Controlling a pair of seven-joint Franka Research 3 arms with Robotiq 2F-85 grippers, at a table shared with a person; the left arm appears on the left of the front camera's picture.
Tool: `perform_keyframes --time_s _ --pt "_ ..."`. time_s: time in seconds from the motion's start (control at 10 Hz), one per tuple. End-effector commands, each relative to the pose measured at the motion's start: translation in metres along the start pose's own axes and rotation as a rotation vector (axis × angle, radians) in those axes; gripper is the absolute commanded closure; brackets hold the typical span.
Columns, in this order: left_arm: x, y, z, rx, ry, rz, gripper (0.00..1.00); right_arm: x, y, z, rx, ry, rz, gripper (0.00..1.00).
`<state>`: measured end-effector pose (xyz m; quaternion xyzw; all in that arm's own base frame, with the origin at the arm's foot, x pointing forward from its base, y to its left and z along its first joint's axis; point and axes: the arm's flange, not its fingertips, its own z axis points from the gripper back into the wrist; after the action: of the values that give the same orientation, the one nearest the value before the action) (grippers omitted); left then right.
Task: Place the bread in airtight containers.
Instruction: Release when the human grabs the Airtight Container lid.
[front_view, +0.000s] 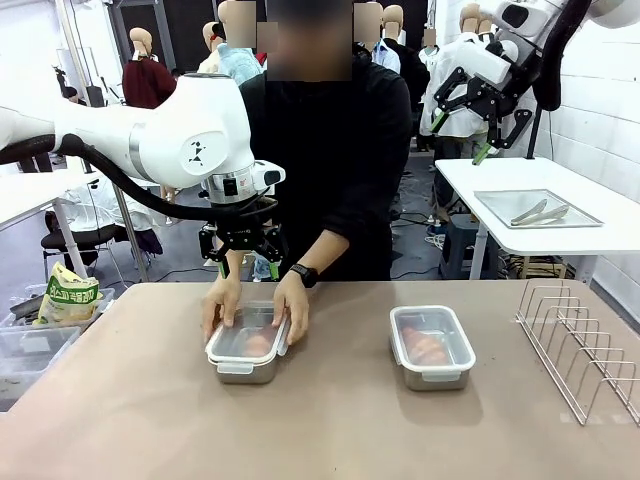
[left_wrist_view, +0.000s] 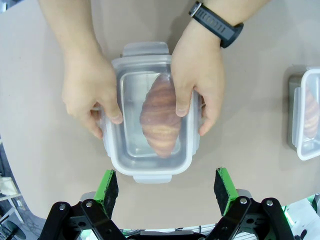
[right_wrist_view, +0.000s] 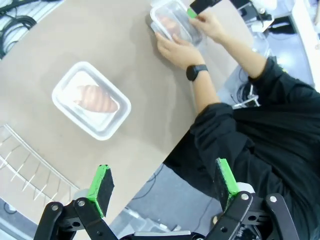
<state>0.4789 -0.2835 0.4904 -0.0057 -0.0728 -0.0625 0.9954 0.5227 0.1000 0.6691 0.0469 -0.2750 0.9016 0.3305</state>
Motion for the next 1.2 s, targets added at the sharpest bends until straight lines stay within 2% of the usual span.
perform_keyframes --time_s 0.0,0.8,1.1 --pt "0.000 0.000 0.001 -0.001 -0.005 -0.001 0.00 -0.003 -0.002 0.002 0.005 -0.054 0.019 0.00" --pt "0.000 0.000 0.001 -0.001 -0.005 -0.001 0.00 -0.003 -0.002 -0.007 0.044 -0.113 0.031 0.00" --pt "0.000 0.000 0.001 -0.001 -0.005 -0.001 0.00 0.000 -0.001 -0.009 0.049 -0.082 0.012 0.00"
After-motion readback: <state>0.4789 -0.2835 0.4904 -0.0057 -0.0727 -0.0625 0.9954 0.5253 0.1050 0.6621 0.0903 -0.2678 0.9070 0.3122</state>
